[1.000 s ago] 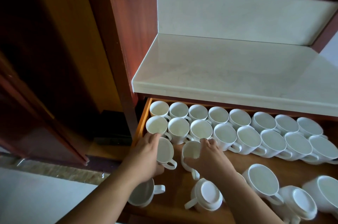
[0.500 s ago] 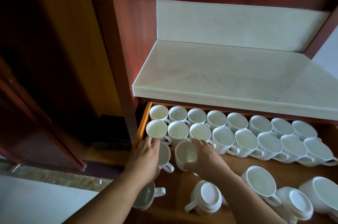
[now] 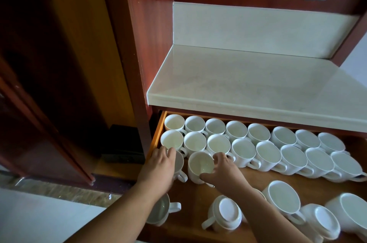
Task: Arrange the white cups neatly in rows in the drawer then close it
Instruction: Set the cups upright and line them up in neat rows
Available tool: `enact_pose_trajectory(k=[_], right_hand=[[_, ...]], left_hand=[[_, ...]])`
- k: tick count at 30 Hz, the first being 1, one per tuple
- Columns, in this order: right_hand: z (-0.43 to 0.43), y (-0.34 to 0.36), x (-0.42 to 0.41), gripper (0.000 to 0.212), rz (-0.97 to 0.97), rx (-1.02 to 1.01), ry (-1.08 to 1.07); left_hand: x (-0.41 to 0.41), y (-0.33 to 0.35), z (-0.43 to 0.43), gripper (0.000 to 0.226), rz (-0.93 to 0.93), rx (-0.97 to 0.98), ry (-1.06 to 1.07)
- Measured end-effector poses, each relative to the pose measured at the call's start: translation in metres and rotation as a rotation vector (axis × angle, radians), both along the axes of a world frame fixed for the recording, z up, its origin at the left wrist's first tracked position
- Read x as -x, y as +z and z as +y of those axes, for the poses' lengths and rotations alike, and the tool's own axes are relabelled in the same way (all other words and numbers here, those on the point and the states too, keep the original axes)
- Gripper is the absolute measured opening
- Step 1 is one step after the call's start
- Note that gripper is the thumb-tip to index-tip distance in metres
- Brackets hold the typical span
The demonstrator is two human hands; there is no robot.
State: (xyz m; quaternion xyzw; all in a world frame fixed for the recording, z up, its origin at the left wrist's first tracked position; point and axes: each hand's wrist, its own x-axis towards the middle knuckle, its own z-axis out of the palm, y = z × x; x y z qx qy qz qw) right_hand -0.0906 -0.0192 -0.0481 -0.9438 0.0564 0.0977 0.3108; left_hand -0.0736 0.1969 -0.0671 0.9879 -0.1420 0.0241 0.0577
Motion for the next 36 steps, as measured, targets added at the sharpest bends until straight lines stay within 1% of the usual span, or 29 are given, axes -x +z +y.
enact_pose_trajectory(k=[2, 10, 17, 23, 30, 33, 36], right_hand=[[0.001, -0.002, -0.001, 0.062, 0.000, -0.017, -0.008], [0.005, -0.010, -0.005, 0.062, -0.006, -0.054, 0.007], [0.008, -0.016, -0.006, 0.058, -0.020, -0.086, 0.016], [0.013, -0.020, -0.006, 0.059, -0.033, -0.094, 0.007], [0.019, -0.021, -0.006, 0.059, -0.043, -0.098, 0.024], [0.017, -0.020, -0.005, 0.061, -0.029, -0.123, 0.033], [0.013, -0.022, -0.003, 0.070, -0.013, -0.117, 0.043]], left_hand=[[0.001, 0.001, 0.001, 0.047, 0.006, -0.011, 0.003], [0.002, 0.001, 0.001, 0.025, -0.001, -0.007, 0.006], [0.002, 0.001, 0.001, 0.025, -0.052, -0.042, 0.006], [0.001, -0.001, 0.003, 0.026, -0.056, -0.014, 0.011], [0.003, -0.001, 0.000, 0.031, -0.064, -0.074, 0.032], [0.002, 0.001, 0.000, 0.031, -0.067, -0.085, -0.014], [0.002, 0.002, 0.000, 0.025, -0.002, -0.058, -0.052]])
